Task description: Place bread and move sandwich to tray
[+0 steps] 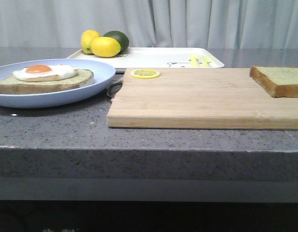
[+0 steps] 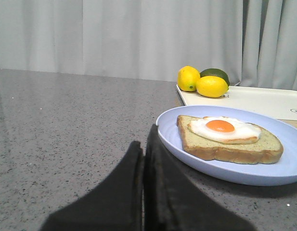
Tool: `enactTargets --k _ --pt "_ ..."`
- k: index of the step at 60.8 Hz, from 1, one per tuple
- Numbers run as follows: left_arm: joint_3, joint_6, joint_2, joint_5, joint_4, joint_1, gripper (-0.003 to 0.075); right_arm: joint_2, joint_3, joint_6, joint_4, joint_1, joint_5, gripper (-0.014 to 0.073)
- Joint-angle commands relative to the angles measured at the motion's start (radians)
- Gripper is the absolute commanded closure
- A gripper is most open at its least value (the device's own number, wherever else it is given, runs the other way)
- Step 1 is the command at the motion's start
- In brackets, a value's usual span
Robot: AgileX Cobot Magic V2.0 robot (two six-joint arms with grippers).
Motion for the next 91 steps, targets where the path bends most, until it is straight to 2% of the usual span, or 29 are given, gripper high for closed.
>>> enactTargets --k 1,54,67,76,91 --pt "0.007 0.003 -0.019 -0.083 -0.008 0.000 0.0738 -0.024 -0.003 -0.004 -0.008 -0.006 -0.088 0.0662" --pt "-0.030 0.003 -0.019 -0.112 -0.008 0.000 0.0738 -0.024 -0.038 -0.009 -0.012 -0.006 -0.143 0.0662" --pt "-0.228 0.003 -0.009 -0.029 -0.008 0.000 0.0738 -0.012 -0.245 -0.009 -0.012 -0.006 0.053 0.0662" --pt "-0.412 0.003 0.049 0.107 -0.008 0.000 0.0738 0.059 -0.415 -0.009 -0.012 -0.006 0.201 0.0662" --pt "-0.702 0.003 0.248 0.426 -0.007 0.000 0.0738 0.274 -0.679 -0.009 -0.012 -0.006 0.448 0.0662"
